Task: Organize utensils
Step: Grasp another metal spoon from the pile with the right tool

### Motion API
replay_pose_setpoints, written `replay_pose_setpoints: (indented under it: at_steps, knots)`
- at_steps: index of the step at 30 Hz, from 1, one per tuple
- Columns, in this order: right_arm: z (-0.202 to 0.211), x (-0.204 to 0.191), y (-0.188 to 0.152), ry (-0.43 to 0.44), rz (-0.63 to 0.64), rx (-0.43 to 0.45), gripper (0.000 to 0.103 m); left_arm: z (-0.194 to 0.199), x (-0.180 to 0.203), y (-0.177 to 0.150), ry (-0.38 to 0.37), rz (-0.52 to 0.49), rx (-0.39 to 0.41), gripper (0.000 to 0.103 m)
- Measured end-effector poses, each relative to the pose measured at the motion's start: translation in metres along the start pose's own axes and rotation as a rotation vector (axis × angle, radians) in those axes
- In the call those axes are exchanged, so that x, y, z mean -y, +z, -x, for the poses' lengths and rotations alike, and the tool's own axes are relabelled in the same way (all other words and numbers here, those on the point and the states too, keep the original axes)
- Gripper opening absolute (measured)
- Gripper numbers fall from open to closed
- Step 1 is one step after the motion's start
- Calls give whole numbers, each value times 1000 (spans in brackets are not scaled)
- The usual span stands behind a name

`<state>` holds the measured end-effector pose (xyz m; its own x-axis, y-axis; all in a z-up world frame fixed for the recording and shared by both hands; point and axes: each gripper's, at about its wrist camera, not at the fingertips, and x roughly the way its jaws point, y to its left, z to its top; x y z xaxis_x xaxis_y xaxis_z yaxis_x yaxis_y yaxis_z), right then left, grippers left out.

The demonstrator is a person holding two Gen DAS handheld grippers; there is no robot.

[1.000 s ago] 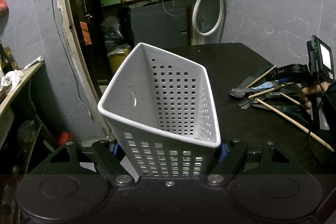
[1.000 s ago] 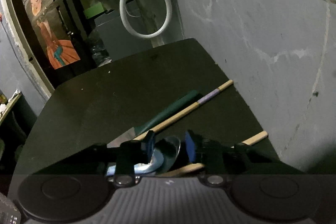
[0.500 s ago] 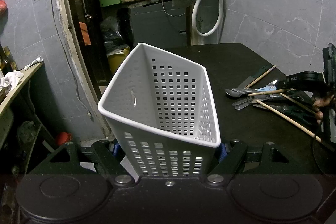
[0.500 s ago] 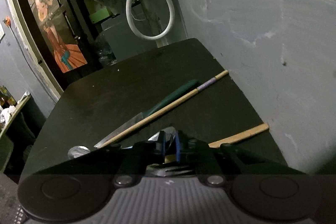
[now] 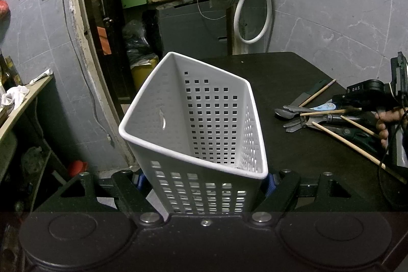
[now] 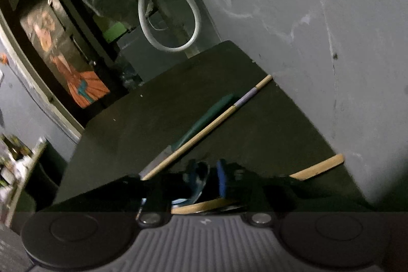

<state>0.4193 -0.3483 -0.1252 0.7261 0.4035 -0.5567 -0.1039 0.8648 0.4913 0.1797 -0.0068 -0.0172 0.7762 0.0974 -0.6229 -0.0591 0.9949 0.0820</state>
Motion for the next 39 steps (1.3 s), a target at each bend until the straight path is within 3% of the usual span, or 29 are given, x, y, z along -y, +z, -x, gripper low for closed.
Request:
replay_pose_setpoints:
  at_steps: [7,22,39]
  knots:
    - [10,0,0,36,-50,48,4,0,0,0,0,1,1,80]
    - [43,-20,10,-8,84,139,1,0,0,0,-1,0,1,80]
    - [87,-68,5,-180,421,233,0,-2,-2,0,-16,-3,24,80]
